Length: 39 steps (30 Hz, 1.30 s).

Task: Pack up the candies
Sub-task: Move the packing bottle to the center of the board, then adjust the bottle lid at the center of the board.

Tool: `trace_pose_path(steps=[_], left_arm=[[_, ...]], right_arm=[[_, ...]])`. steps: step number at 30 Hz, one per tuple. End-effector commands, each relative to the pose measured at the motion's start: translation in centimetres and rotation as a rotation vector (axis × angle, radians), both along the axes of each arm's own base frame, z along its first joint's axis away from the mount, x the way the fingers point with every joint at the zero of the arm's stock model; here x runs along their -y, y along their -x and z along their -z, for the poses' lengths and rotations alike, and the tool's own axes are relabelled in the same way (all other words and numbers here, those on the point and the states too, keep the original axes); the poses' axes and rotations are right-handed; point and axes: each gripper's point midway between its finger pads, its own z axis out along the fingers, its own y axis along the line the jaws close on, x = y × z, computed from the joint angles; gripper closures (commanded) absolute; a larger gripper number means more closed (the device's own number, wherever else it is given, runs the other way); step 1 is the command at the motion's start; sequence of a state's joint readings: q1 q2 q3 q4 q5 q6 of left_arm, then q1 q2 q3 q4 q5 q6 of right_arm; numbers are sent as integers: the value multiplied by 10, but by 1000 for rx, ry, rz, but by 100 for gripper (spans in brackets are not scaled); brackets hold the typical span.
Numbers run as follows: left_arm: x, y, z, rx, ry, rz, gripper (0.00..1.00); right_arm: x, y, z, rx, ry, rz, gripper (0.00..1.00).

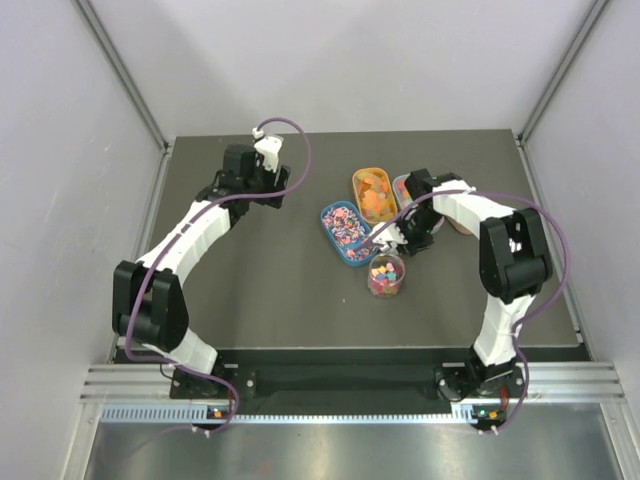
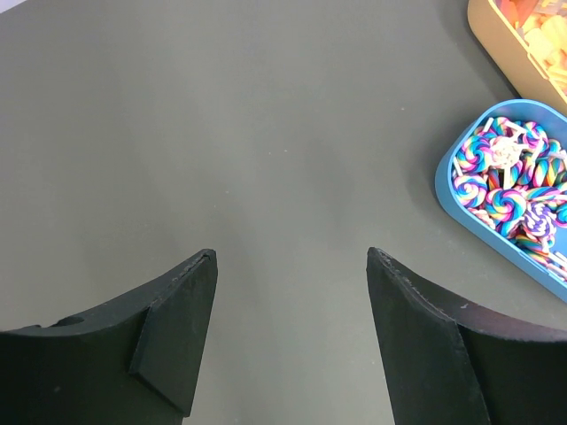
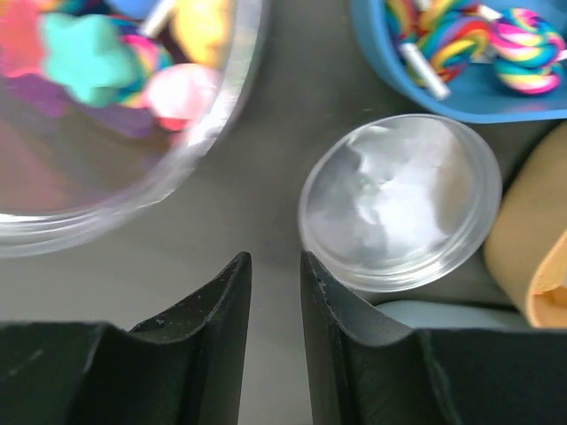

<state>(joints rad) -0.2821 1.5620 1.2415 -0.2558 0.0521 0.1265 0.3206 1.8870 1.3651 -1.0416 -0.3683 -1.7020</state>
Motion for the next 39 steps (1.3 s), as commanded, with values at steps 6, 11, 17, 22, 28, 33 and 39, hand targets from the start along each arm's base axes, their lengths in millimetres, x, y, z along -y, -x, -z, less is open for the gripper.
trace_pose_path(steps=[6, 11, 17, 22, 28, 33, 39], left_arm=[[-5, -3, -7, 28, -7, -7, 27], [-3, -5, 1, 11, -5, -6, 27], [-3, -12, 6, 9, -9, -11, 27], [0, -15, 8, 2, -4, -6, 27], [2, -16, 8, 5, 7, -2, 27], [8, -17, 6, 6, 35, 18, 27], [16, -23, 3, 25, 58, 51, 27]], right_arm=[[-24, -23, -4, 31, -54, -25, 71], [-18, -19, 6, 2, -17, -44, 71], [-15, -11, 11, -29, 0, -59, 73], [-17, -15, 3, -9, -16, -24, 100], [-18, -20, -23, 58, -48, 17, 100], [-16, -23, -77, 179, -113, 67, 100], [-21, -5, -128, 238, -211, 127, 100]])
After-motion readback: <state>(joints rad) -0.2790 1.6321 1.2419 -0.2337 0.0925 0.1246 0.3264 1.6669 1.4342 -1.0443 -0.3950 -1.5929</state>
